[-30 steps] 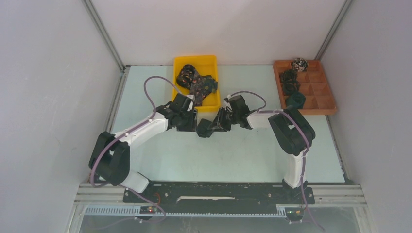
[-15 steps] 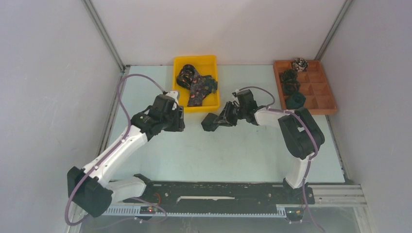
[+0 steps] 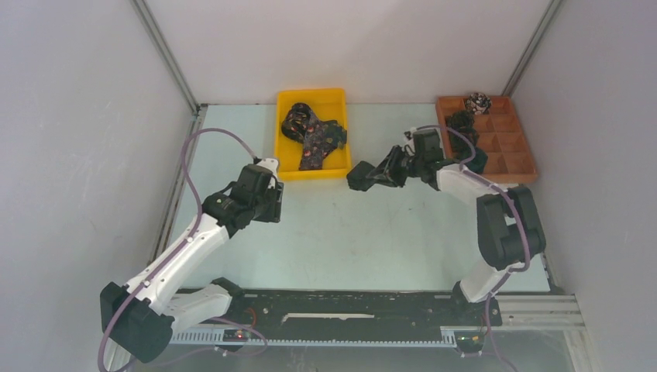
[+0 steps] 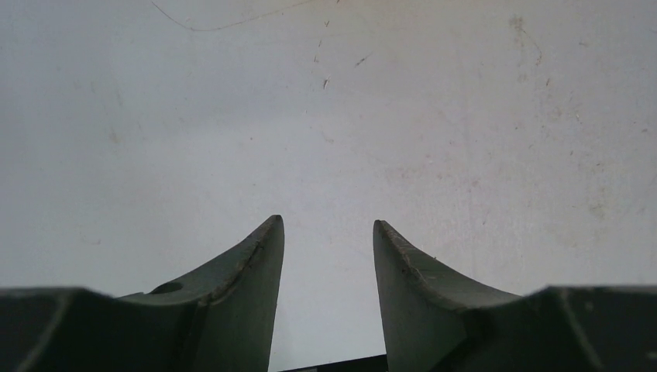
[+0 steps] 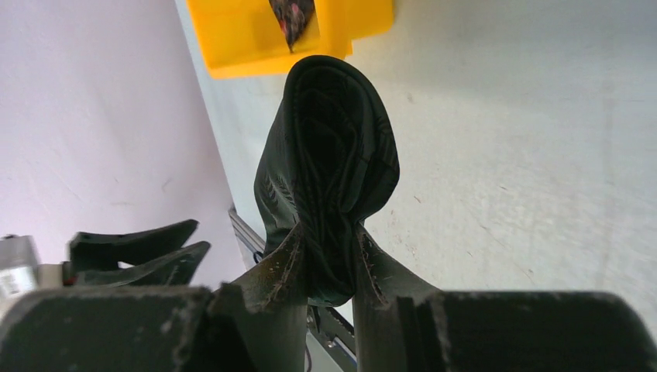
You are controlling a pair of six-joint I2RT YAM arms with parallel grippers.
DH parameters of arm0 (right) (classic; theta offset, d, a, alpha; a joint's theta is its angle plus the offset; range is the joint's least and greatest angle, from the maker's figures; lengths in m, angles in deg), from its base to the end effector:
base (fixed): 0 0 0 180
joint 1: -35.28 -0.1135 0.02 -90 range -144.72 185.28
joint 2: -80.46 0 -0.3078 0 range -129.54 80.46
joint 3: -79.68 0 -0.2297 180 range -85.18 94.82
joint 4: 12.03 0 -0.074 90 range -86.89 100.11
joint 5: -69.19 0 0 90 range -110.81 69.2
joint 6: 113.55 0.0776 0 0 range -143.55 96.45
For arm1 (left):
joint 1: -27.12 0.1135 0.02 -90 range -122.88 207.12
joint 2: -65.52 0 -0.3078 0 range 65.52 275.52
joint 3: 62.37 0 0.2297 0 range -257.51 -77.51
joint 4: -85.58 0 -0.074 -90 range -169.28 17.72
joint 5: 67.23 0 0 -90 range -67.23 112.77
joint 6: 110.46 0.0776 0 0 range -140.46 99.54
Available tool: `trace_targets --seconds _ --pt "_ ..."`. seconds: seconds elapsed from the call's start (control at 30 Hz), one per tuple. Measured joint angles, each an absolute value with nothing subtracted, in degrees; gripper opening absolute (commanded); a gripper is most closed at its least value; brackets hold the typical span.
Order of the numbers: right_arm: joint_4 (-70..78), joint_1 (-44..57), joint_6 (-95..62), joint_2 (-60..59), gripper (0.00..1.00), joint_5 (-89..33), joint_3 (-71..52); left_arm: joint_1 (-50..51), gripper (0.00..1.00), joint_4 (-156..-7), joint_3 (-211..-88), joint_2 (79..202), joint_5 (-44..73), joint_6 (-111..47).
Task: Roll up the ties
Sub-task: Pick up the tie at the center of the board, then place the tie in the storage box.
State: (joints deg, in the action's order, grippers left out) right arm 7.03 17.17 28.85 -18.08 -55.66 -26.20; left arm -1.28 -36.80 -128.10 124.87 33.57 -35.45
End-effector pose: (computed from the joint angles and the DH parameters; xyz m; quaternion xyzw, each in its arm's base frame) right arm 0.3424 0.1586 0.2282 0.1454 0.8725 0.4421 0.1489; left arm 0.1700 -0.0754 0.2867 0.0786 0.9364 -0.0396 0.3398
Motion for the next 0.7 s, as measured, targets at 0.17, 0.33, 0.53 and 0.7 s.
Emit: trace_targets --seconds 0.17,0.33,0.53,0.7 --pt "12.0 25.52 26.64 -11.74 0.22 -56.68 -26.2 -1.28 0.52 -37.04 -127.66 124.87 33.55 -35.38" --pt "15.91 36.18 24.41 -6.52 0.21 -57.38 -26.2 -1.28 0.52 -37.78 -127.66 124.87 33.07 -35.38" --pt "22.01 49.98 21.42 -4.35 0.21 -58.08 -23.47 -1.28 0.53 -38.06 -127.66 124.63 31.98 -35.36" --pt "25.26 59.7 20.09 -4.37 0.2 -59.11 -19.51 -1.28 0.53 -38.11 -127.66 124.32 31.08 -35.34"
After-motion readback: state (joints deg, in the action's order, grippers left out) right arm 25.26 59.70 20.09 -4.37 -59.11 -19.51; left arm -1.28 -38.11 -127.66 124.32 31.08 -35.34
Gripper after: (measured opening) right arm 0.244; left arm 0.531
